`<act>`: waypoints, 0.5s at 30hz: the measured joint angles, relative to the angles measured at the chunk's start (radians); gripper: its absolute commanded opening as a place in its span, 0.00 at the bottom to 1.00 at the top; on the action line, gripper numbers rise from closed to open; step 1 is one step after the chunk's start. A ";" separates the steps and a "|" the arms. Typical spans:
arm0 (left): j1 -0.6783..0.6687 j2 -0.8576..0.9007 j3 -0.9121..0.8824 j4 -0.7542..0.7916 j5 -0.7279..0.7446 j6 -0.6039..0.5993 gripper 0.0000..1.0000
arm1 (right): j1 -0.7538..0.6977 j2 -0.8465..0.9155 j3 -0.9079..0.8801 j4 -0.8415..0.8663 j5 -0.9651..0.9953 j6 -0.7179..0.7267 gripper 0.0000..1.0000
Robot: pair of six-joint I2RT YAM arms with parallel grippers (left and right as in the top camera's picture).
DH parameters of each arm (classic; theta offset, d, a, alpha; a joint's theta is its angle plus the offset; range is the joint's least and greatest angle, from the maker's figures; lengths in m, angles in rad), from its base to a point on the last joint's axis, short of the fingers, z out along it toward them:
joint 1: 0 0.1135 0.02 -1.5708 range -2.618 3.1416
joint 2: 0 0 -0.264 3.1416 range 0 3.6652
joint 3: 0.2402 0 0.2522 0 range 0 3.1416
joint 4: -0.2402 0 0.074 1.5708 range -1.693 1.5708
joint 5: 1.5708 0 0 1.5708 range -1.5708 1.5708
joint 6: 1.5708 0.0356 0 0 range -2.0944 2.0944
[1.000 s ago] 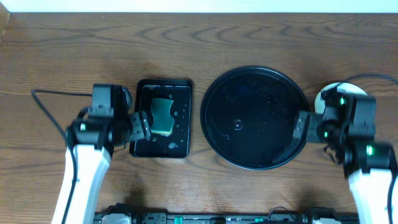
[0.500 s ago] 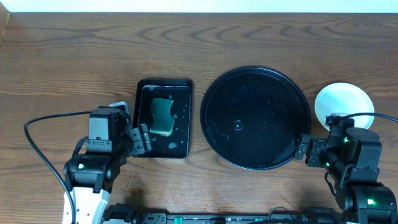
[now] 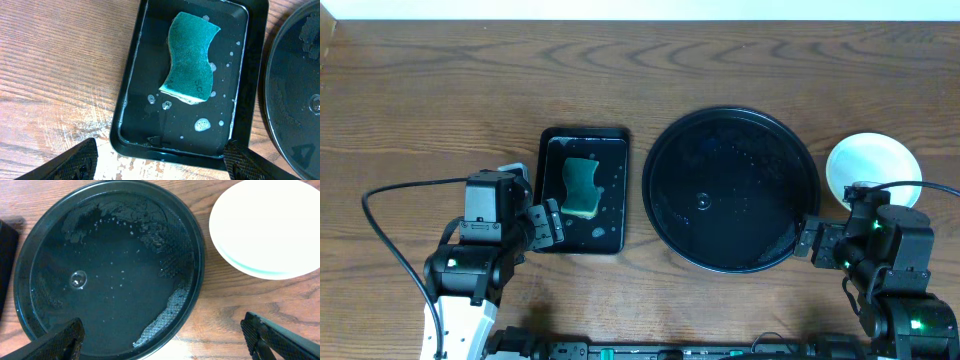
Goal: Clean dirty plates on tray and stack at the side
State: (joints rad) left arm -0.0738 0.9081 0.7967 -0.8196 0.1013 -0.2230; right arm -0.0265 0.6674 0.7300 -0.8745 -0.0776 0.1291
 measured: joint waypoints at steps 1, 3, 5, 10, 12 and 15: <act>0.000 0.000 0.000 0.000 0.000 0.000 0.81 | 0.000 0.000 0.000 0.000 0.000 0.000 0.99; 0.000 0.000 0.000 0.000 0.000 0.000 0.81 | 0.000 0.000 0.000 0.000 0.000 0.000 0.99; 0.000 0.000 0.000 0.000 0.000 0.000 0.81 | 0.000 0.000 0.000 0.000 0.000 0.000 0.99; 0.000 0.000 0.000 0.000 0.000 0.000 0.81 | 0.000 -0.034 -0.002 -0.032 0.000 0.000 0.99; 0.000 0.000 0.000 0.000 0.000 0.000 0.81 | 0.000 -0.069 -0.006 -0.032 0.000 0.000 0.99; 0.000 0.000 0.000 0.000 0.000 0.000 0.81 | 0.000 -0.150 -0.026 0.002 0.000 0.000 0.99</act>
State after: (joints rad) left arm -0.0738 0.9081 0.7967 -0.8196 0.1017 -0.2230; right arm -0.0265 0.5179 0.7036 -0.8722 -0.0776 0.1291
